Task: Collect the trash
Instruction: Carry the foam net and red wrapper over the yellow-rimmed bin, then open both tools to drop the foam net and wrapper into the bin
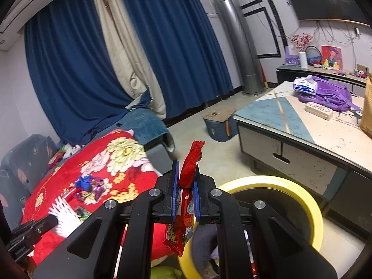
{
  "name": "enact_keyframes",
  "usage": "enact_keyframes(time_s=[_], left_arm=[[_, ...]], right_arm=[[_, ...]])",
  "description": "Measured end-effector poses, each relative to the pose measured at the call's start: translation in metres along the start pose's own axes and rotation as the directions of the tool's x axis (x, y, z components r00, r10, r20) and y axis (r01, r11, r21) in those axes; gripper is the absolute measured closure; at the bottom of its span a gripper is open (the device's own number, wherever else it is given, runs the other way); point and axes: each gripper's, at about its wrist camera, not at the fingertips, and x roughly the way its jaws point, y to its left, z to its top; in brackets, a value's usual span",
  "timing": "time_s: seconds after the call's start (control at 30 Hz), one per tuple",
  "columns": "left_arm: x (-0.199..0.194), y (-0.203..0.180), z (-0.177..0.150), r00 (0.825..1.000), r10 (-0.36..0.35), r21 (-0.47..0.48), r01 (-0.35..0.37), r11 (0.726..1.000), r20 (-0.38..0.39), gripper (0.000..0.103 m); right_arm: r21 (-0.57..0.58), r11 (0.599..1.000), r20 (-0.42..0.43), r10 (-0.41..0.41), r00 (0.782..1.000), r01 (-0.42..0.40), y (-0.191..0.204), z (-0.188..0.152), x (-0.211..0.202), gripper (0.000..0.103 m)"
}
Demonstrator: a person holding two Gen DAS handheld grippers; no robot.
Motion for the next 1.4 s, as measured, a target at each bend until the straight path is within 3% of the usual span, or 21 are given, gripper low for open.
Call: enact_keyframes(time_s=[0.47, 0.9, 1.17, 1.3, 1.33, 1.4], left_arm=[[0.042, -0.06, -0.01, 0.995, -0.047, 0.146, 0.059, 0.988, -0.083, 0.1], [0.091, -0.092, -0.021, 0.98, -0.076, 0.22, 0.117, 0.969, -0.183, 0.1], [0.121, -0.095, -0.025, 0.967, -0.086, 0.214, 0.14, 0.967, -0.241, 0.099], [0.134, -0.088, -0.024, 0.954, -0.123, 0.139, 0.165, 0.976, -0.274, 0.099], [0.135, -0.087, -0.023, 0.952, -0.135, 0.127, 0.175, 0.976, -0.276, 0.098], [0.136, -0.084, -0.022, 0.946, -0.168, 0.1, 0.202, 0.974, -0.277, 0.084]], right_arm=[[0.116, 0.989, -0.013, -0.096, 0.995, 0.097, -0.071, -0.015, -0.004, 0.092], [0.143, 0.98, -0.072, -0.132, 0.989, 0.141, -0.104, -0.035, 0.009, 0.092], [0.17, 0.976, -0.131, -0.113, 0.985, 0.134, -0.117, -0.048, 0.022, 0.09], [0.2, 0.972, -0.163, -0.087, 0.983, 0.12, -0.125, -0.053, 0.028, 0.088], [0.2, 0.972, -0.169, -0.086, 0.982, 0.119, -0.125, -0.053, 0.029, 0.085], [0.191, 0.973, -0.178, -0.092, 0.98, 0.126, -0.126, -0.054, 0.03, 0.08]])
